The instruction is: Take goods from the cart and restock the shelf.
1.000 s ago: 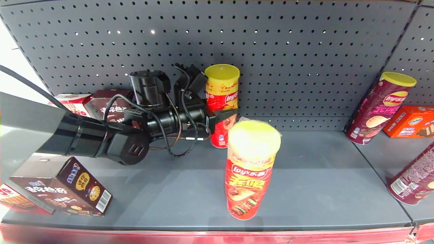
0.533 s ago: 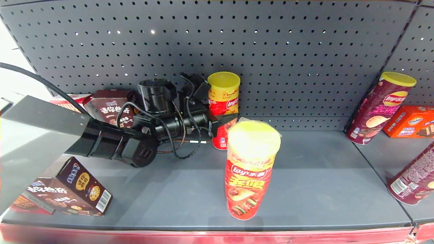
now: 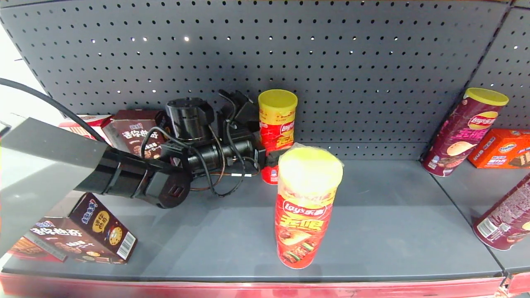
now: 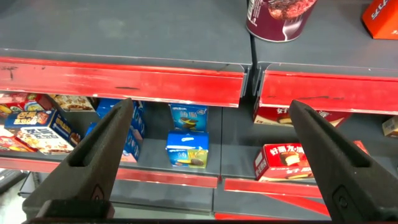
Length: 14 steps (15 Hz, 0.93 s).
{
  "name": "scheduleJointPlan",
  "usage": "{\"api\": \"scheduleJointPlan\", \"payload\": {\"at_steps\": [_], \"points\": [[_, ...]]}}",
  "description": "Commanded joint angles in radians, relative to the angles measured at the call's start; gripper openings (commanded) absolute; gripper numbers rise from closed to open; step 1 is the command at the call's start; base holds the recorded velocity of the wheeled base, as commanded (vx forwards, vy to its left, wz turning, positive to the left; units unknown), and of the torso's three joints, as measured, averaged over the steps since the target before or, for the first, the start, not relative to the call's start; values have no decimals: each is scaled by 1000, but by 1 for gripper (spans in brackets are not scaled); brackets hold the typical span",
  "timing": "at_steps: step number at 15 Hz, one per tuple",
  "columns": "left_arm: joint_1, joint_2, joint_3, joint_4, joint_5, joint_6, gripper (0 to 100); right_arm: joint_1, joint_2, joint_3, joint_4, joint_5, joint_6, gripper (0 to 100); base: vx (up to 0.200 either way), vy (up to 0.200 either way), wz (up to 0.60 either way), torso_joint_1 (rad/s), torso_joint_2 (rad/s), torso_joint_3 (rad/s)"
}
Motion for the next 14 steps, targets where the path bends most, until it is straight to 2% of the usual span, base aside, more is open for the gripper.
{"api": "scheduleJointPlan", "payload": {"at_steps": [1,6,14], "points": [[2,-88,54,6,9,3,100,0,2,0,0,0,0,100,0,0,0,0,0,0],[-2,-208,226,15,136,69,100,0,2,0,0,0,0,100,0,0,0,0,0,0],[-2,-225,223,85,338,92,100,0,2,0,0,0,0,100,0,0,0,0,0,0]]}}
